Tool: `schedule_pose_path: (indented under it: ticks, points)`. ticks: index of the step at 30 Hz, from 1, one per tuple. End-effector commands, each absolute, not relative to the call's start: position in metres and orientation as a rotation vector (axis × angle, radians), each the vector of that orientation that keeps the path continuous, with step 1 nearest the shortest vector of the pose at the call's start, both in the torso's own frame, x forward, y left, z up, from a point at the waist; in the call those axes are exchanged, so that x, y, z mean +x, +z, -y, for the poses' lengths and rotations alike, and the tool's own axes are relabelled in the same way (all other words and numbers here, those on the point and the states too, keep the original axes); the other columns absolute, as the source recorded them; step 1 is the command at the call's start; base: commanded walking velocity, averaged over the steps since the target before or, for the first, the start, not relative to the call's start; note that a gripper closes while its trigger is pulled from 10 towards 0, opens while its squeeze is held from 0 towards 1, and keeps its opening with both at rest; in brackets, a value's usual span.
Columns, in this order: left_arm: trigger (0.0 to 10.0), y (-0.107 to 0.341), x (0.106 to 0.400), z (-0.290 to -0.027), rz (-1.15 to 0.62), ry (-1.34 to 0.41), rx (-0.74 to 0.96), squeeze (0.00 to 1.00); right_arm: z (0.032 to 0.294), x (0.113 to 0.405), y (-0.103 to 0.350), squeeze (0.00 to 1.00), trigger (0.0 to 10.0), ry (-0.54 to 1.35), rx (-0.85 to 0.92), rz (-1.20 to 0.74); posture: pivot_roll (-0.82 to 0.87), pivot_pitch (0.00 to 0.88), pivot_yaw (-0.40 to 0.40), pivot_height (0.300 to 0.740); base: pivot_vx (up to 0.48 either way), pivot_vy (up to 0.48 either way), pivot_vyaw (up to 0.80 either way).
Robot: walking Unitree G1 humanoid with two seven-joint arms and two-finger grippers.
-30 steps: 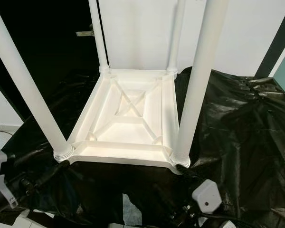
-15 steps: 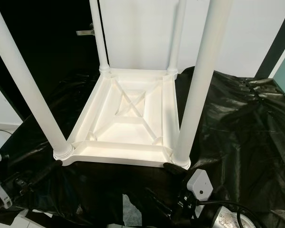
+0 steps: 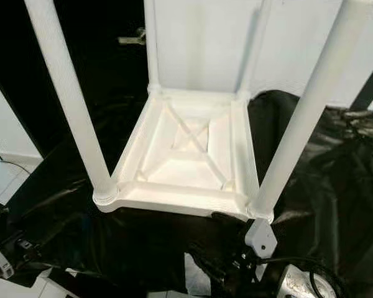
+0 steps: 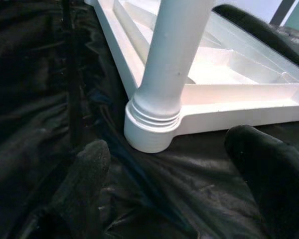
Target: Building children table
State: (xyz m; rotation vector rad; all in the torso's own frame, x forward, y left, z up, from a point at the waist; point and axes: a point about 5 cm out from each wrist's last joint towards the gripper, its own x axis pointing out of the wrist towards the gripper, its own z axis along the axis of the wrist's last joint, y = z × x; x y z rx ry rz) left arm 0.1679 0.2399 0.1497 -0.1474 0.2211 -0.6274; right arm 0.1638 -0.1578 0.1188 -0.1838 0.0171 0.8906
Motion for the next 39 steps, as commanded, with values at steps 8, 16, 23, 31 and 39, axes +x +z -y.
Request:
schedule_pose_path:
  ticks: [8,16,23,31,39]
  points:
    - [10.0,0.158,0.16,-0.228,-0.174,-0.881,-0.133,0.0,0.162,0.167,0.12,0.0,10.0,0.888,-0.194,-0.012,0.02,0.0,-0.014,0.74,0.0,0.0,0.0]
    - [10.0,0.159,0.16,-0.219,-0.163,-0.916,-0.113,0.0,0.165,0.167,0.119,0.0,10.0,0.878,-0.2,-0.014,0.01,0.0,-0.009,0.74,0.0,0.0,0.0]
    - [10.0,0.154,0.156,-0.204,-0.184,-0.97,-0.109,0.0,0.167,0.168,0.118,0.0,10.0,0.812,-0.204,-0.006,0.01,0.0,-0.01,0.74,0.0,0.0,0.0]
    - [10.0,0.151,0.142,-0.193,-0.25,-1.088,-0.102,0.0,0.174,0.169,0.118,0.0,10.0,0.657,-0.194,0.013,0.0,0.0,-0.005,0.74,0.0,0.0,0.0]
    - [10.0,0.145,0.144,-0.177,-0.264,-1.154,-0.061,0.0,0.182,0.166,0.113,0.18,10.0,0.455,-0.194,0.021,-0.02,0.0,0.013,0.74,0.0,0.0,0.0]
